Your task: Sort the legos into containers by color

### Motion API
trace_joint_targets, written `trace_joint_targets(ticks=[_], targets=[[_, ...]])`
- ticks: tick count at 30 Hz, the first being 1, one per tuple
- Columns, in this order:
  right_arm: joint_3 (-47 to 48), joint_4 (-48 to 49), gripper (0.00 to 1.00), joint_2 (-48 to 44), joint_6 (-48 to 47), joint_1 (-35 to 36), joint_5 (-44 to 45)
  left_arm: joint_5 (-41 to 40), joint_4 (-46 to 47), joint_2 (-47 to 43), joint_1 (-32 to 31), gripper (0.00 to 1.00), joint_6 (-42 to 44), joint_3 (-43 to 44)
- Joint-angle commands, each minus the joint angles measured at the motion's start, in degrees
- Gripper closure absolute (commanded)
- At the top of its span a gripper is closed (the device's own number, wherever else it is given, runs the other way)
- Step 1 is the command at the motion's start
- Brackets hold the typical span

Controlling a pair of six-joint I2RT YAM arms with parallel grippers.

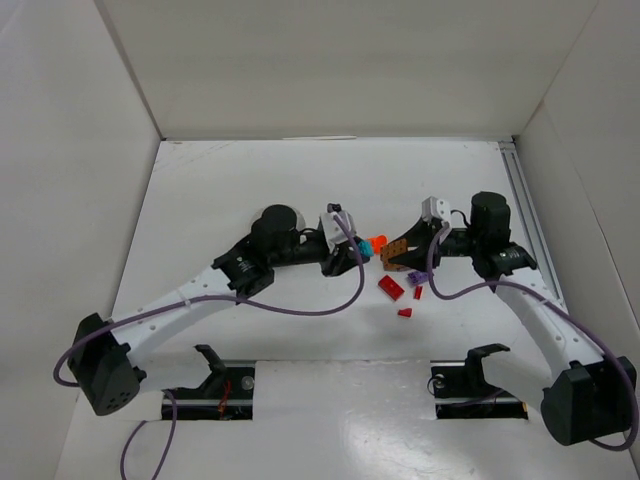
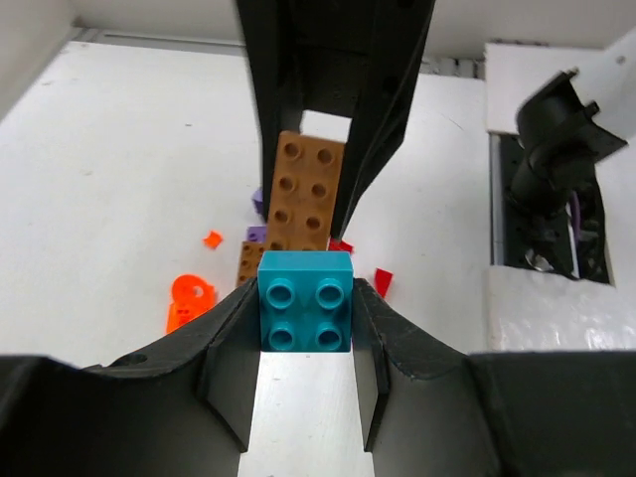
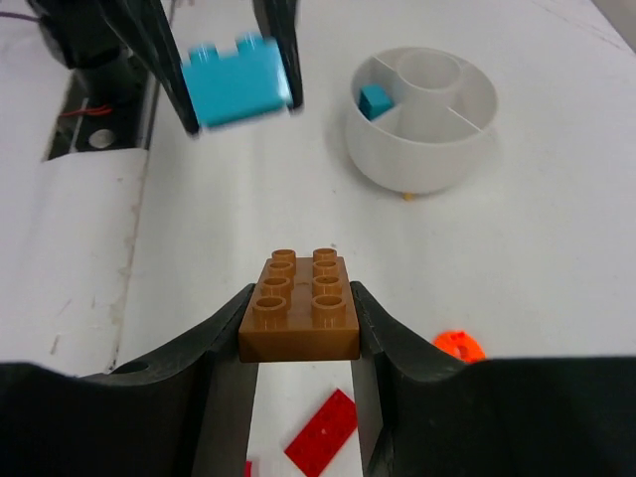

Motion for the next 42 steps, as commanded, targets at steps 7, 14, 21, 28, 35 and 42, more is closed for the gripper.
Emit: trace_joint_targets(ticks=[7, 14, 21, 28, 35, 42], targets=[[0.7, -4.5, 0.86, 0.4, -7.6, -4.6, 3.7, -22.0, 5.0, -10.0, 6.4, 1.00, -15.4, -6.2], [2.7, -10.6, 0.86, -3.4, -10.5, -4.6, 16.0, -42.8, -3.2, -11.7, 16.0, 1.00, -37.0, -9.7], [2.7, -10.6, 0.85, -2.1, -10.5, -4.6, 18.6, -45.6, -9.9, -5.2, 21.9, 1.00, -42.7, -9.5], [2.7, -10.6, 0.84, 0.2, -10.5, -5.1, 18.6, -47.5, -12.4, -2.0, 22.5, 0.99, -43.3, -8.9], [2.7, -11.1, 0.82, 0.2, -10.5, -5.1, 18.6, -48.5, -12.5, -2.7, 22.5, 0.94, -43.8, -11.2], [2.7, -11.7, 0.82, 0.7, -11.0, -5.1, 18.6, -48.0, -11.2, -2.7, 22.5, 0.86, -43.8, -12.9]])
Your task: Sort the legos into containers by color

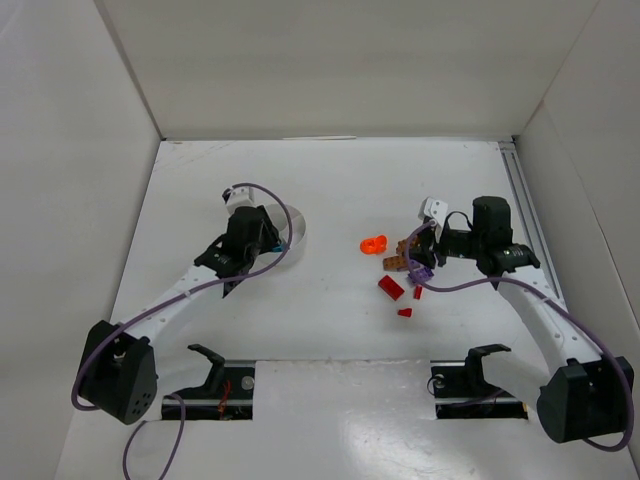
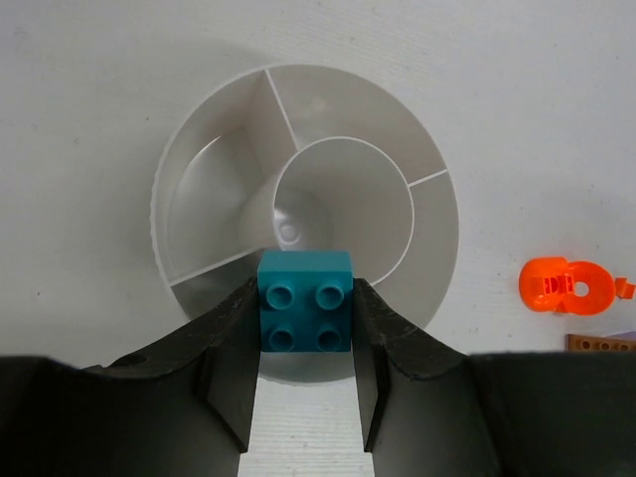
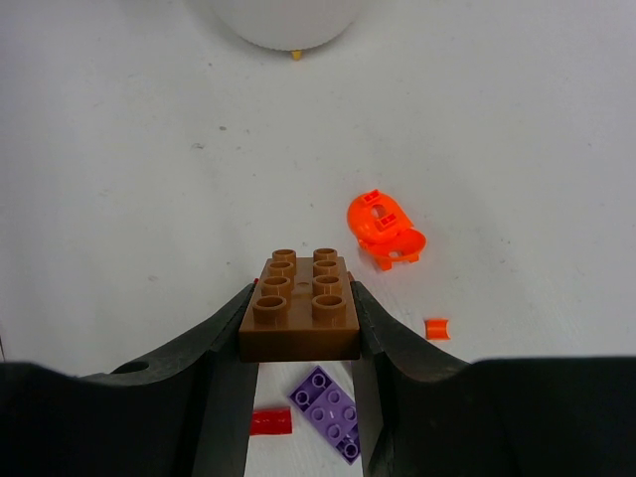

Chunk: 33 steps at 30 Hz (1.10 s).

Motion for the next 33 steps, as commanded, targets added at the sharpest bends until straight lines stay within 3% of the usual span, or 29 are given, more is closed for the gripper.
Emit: trace_joint_targets(ticks=[1, 5, 14, 20, 27, 31, 33], targets=[[2.4, -0.3, 0.81, 0.0, -1.0, -0.4, -0.7, -0.3, 0.9, -1.4, 0.4, 0.83, -0.6, -0.7], [2.4, -0.3, 0.81, 0.0, -1.0, -0.4, -0.7, 1.0, 0.9, -3.3, 0.4, 0.60, 0.0, -1.3], [2.4, -0.3, 0.80, 0.0, -1.0, -0.4, -0.7, 2.1, -0.2, -6.7, 0.4, 0.54, 0.0, -2.5], [2.4, -0.3, 0.80, 0.0, -1.0, 0.1, 0.6, 1.6, -0.8, -8.3, 0.4, 0.37, 1.1, -2.0], [2.4, -0.3, 0.80, 0.0, -1.0, 1.2, 1.8, 1.6, -2.7, -8.8, 0.4, 0.37, 0.5, -0.8], [2.9, -0.9, 0.80, 0.5, -1.0, 2.5, 4.1, -2.5, -11.1, -9.9, 0.4, 0.34, -8.3, -0.8], [2.9, -0.9, 0.80, 1.0, -1.0, 3.1, 4.1, -7.9, -21.0, -9.9, 1.7, 0.32, -15.5, -0.8]])
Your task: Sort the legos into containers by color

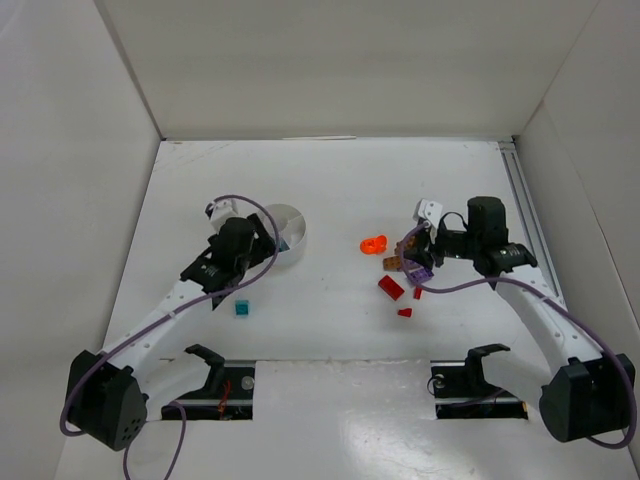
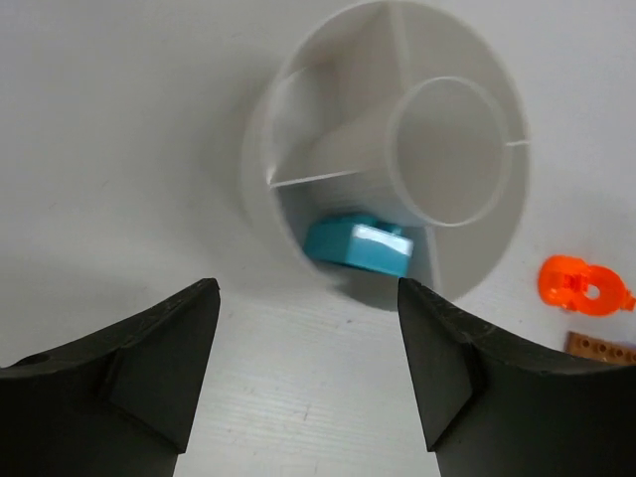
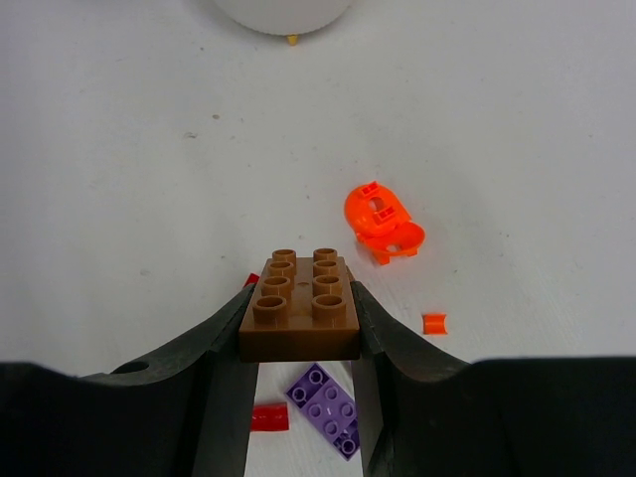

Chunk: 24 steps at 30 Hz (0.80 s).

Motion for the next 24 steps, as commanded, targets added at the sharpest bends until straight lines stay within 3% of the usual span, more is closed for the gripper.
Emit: trace_joint_targets(ticks=[1, 4, 6, 11, 12, 13, 24], targets=[[2.7, 0.3, 0.80, 0.8, -0.5, 1.1, 0.7, -7.6, -14.8, -1.6, 2.1, 0.31, -16.7, 1.2], [2.7, 0.3, 0.80, 1.4, -0.5, 1.6, 0.1, -4.7, -18.2, -1.6, 5.6, 0.25, -20.1, -1.7], [2.7, 0.3, 0.80, 2.4, -0.5, 2.1, 0.1, 0.3, -18.2, -2.2, 6.9, 0.25, -22.3, -4.5], [2.1, 0.8, 0.80, 3.0, -0.5, 2.1, -0.4, 3.1, -23.6, -2.7, 6.9, 0.25, -27.3, -7.3], [2.1, 0.8, 0.80, 3.0, -0.5, 2.7, -1.0, 4.1, -24.5, -2.7, 6.9, 0.16, -27.3, -8.3], [1.6, 0.8, 0.80, 3.0, -0.5, 2.7, -1.0, 6.5, -23.7, -2.7, 6.9, 0.00, -26.0, -9.1], [1.6, 1.3, 0.80, 3.0, -0.5, 3.2, -1.5, 9.0, -24.4, 0.8, 6.1, 0.00, -26.8, -8.6]])
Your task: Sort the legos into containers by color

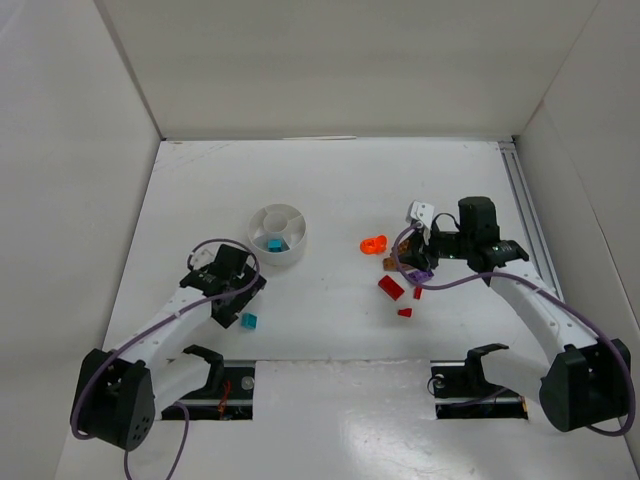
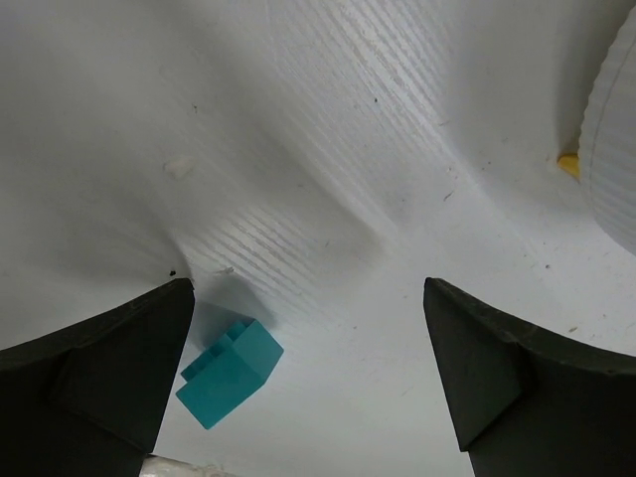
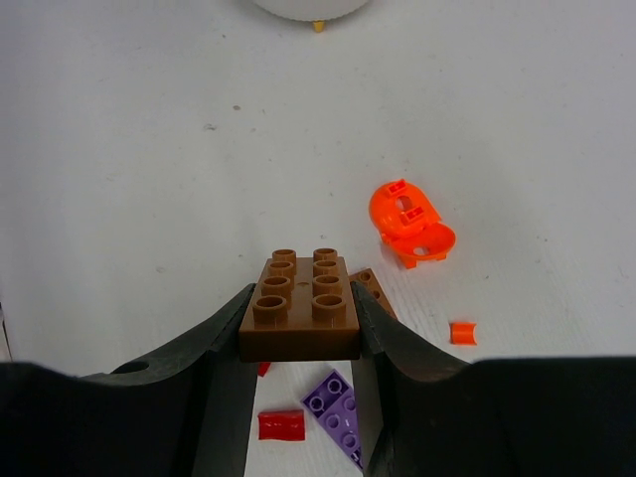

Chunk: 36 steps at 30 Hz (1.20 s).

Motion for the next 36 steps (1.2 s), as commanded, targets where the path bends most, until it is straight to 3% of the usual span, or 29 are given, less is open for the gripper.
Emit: trace_joint_targets(ticks=[1, 4, 6, 9, 12, 15, 18, 24, 32, 36], targets=[[1.5, 1.4, 0.79, 0.2, -0.5, 1.0, -2.3, 1.4, -1.7, 0.9, -1.2, 0.00, -0.4, 0.3], [1.5, 1.4, 0.79, 0.2, -0.5, 1.0, -2.3, 3.3, -2.4, 0.9, -3.7, 0.02, -1.1, 0.3], [1.5, 1.4, 0.79, 0.2, -0.5, 1.0, -2.3, 3.8, -2.4, 0.9, -5.3, 0.15, -1.6, 0.3], [1.5, 1.4, 0.79, 0.2, -0.5, 1.0, -2.3, 4.4, -3.0, 1.5, -7.8, 0.27, -2.1, 0.3], [1.5, 1.4, 0.79, 0.2, -0.5, 1.0, -2.3, 4.4, -3.0, 2.9, -9.0, 0.30, -2.7, 0.3], [1.5, 1.4, 0.79, 0.2, -0.5, 1.0, -2.3, 4.4, -3.0, 5.3, -10.9, 0.46, -2.7, 1.5], [1.5, 1.4, 0.79, 0.2, -0.5, 1.0, -2.3, 3.9, -4.2, 5.3, -15.1, 0.48, -3.4, 2.0], [1.0, 1.4, 0.79, 0.7, -0.5, 1.5, -2.3, 3.3, -4.8, 5.8, -17.1, 0.56, -4.5, 2.5], [1.0, 1.4, 0.79, 0.2, -0.5, 2.0, -2.3, -1.6, -9.9, 8.2, -19.0, 0.85, -5.1, 8.6], [1.0, 1.4, 0.79, 0.2, -0.5, 2.0, -2.3, -7.1, -12.7, 6.3, -20.1, 0.85, -4.3, 15.2]])
